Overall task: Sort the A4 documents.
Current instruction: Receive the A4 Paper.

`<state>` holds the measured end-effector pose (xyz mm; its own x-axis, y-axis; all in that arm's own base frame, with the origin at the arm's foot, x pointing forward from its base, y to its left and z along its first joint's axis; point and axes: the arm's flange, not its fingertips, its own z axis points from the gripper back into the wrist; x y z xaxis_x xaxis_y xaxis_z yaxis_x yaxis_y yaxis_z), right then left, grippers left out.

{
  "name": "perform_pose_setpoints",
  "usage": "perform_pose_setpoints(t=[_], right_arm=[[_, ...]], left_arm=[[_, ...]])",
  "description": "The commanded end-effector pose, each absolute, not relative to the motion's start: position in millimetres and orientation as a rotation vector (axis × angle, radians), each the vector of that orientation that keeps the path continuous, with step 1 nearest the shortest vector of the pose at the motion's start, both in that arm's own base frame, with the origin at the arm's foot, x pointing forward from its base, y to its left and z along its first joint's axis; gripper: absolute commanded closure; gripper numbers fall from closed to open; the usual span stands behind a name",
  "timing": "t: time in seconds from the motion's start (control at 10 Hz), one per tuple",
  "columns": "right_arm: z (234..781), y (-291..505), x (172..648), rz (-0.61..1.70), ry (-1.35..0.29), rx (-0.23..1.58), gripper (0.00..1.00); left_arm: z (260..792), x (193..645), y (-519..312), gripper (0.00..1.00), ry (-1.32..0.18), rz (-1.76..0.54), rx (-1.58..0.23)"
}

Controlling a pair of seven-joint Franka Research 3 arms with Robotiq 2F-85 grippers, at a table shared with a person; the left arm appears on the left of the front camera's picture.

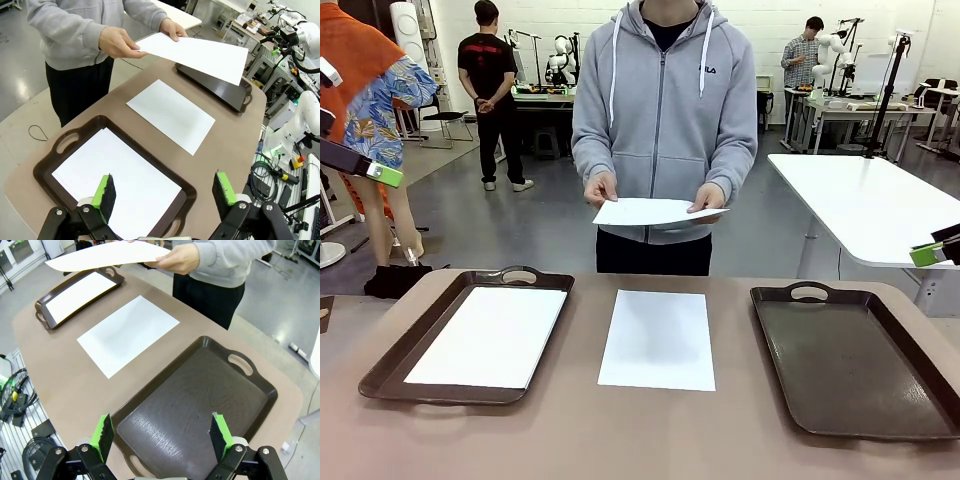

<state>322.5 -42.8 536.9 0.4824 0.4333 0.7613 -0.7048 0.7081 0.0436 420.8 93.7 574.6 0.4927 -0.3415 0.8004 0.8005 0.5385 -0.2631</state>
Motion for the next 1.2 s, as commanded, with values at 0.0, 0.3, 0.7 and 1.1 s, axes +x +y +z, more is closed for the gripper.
perform_pose_setpoints(t=[0.0,0.3,0.7,1.1], right_arm=[[534.7,-42.4,324.1,0.723,-0.808,0.400,0.00],[534.7,-42.4,324.1,0.723,-0.808,0.400,0.00],[534.7,-42.4,324.1,0.723,-0.808,0.400,0.00],[534.7,-42.4,324.1,0.723,-0.808,0.400,0.00]], left_arm=[[573.7,419.0,93.4,0.00,-0.772,-0.783,-0.685],[573.7,419.0,93.4,0.00,-0.772,-0.783,-0.685],[573.7,419.0,93.4,0.00,-0.772,-0.783,-0.685],[573.7,419.0,93.4,0.00,-0.772,-0.783,-0.685]])
